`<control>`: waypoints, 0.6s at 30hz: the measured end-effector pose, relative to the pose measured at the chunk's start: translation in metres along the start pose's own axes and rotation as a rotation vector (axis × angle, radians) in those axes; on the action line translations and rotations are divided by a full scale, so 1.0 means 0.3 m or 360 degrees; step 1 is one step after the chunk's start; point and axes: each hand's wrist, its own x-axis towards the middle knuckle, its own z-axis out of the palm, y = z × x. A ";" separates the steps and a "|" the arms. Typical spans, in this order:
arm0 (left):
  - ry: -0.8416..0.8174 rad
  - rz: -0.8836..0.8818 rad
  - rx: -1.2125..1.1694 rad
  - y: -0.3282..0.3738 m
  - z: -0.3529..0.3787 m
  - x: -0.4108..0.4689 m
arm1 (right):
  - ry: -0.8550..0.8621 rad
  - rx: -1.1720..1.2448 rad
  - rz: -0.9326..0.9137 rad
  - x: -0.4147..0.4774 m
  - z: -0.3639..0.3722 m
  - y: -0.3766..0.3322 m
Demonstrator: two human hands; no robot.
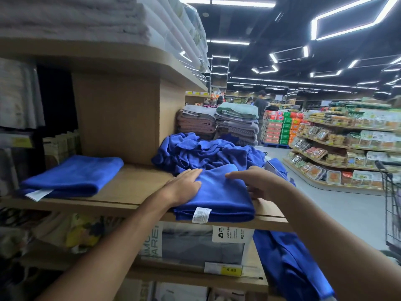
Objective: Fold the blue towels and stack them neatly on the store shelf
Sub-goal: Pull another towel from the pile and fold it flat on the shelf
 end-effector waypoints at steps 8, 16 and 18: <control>0.0533 -0.0081 -0.1325 0.032 -0.056 -0.054 | -0.0276 0.0390 -0.0329 -0.026 0.022 -0.045; -0.0301 -0.0349 -0.2152 -0.052 -0.224 -0.238 | -0.0288 0.0608 -0.0658 -0.059 0.062 -0.271; -0.0141 -0.0402 -0.1917 -0.090 -0.292 -0.265 | -0.0335 0.0682 -0.0617 -0.040 0.104 -0.331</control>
